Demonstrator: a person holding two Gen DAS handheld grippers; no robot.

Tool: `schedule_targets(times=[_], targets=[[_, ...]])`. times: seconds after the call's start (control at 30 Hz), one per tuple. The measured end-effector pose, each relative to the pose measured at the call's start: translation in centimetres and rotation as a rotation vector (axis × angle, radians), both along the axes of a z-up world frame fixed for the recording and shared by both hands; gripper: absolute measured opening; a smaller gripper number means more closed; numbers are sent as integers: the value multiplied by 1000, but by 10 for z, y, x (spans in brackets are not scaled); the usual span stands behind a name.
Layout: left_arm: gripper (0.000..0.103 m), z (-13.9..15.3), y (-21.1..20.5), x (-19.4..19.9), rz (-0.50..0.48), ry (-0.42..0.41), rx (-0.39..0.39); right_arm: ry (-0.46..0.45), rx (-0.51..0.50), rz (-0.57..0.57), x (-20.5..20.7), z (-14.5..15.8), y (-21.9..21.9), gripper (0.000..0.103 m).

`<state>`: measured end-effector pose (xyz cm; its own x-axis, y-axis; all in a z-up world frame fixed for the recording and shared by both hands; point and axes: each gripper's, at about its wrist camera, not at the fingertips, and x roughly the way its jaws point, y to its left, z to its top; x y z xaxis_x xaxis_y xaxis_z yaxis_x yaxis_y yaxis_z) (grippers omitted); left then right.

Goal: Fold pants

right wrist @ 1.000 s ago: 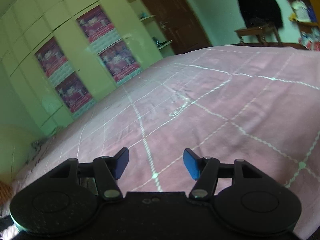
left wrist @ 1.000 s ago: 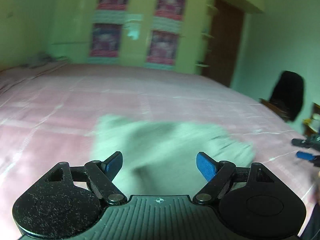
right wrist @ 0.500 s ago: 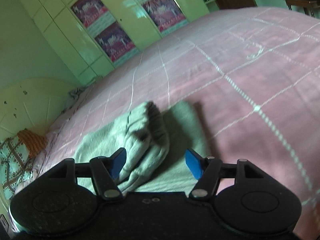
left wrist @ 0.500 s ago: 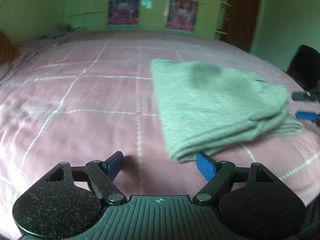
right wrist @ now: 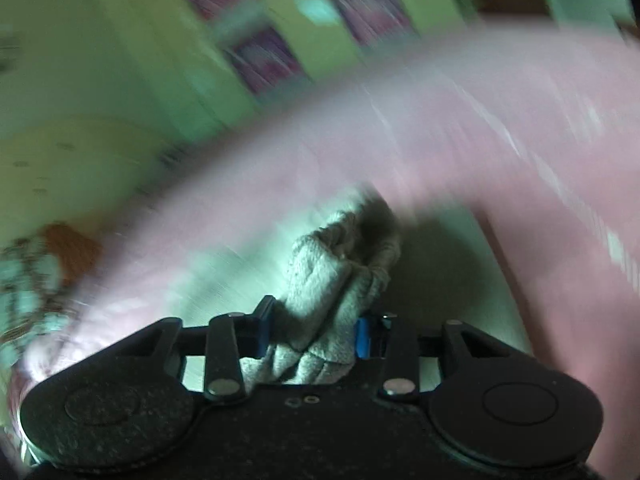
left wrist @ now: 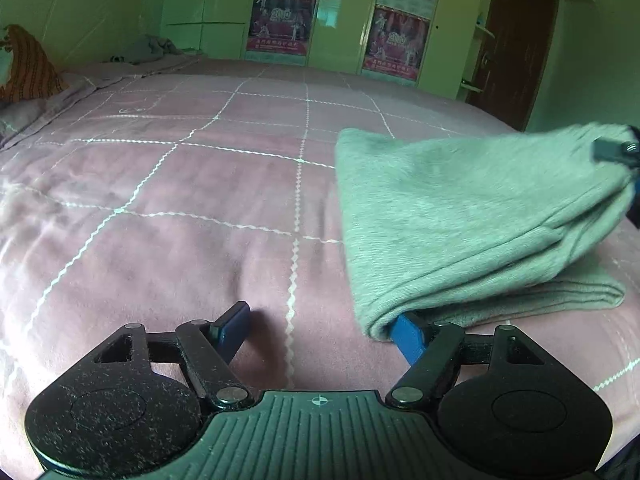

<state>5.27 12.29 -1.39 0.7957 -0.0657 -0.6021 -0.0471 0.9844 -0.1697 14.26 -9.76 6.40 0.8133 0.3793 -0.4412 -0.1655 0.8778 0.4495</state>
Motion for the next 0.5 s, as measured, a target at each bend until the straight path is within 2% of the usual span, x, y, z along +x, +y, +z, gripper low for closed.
schedule_targets(times=[0.07,0.1,0.17,0.23,0.27,0.3,0.4,0.5], targets=[[75,1,0,1,-6,-11,-20,-110,15,18,-23,19,-5,37],[75,1,-2,2,-9,-9,-16,-124,14,7,-30,21,-11,38],[76,0,-5,5,-22,-6,-10,-48,11,-39,-27,2,-26,38],[76,0,-8,4,-24,-12,-5,124,-19,-108,-14,-34,-40,38],[76,0,-8,4,-21,-10,-4,170,3,-128,-15,-47,-47,38],[76,1,-7,4,-16,-14,-10,137,37,-140,-23,-49,-52,37],[76,3,-5,2,-14,-51,-29,25,1,-117,-42,-29,-44,37],[80,-2,-13,8,-34,-24,3,-43,12,-119,-55,-18,-50,37]])
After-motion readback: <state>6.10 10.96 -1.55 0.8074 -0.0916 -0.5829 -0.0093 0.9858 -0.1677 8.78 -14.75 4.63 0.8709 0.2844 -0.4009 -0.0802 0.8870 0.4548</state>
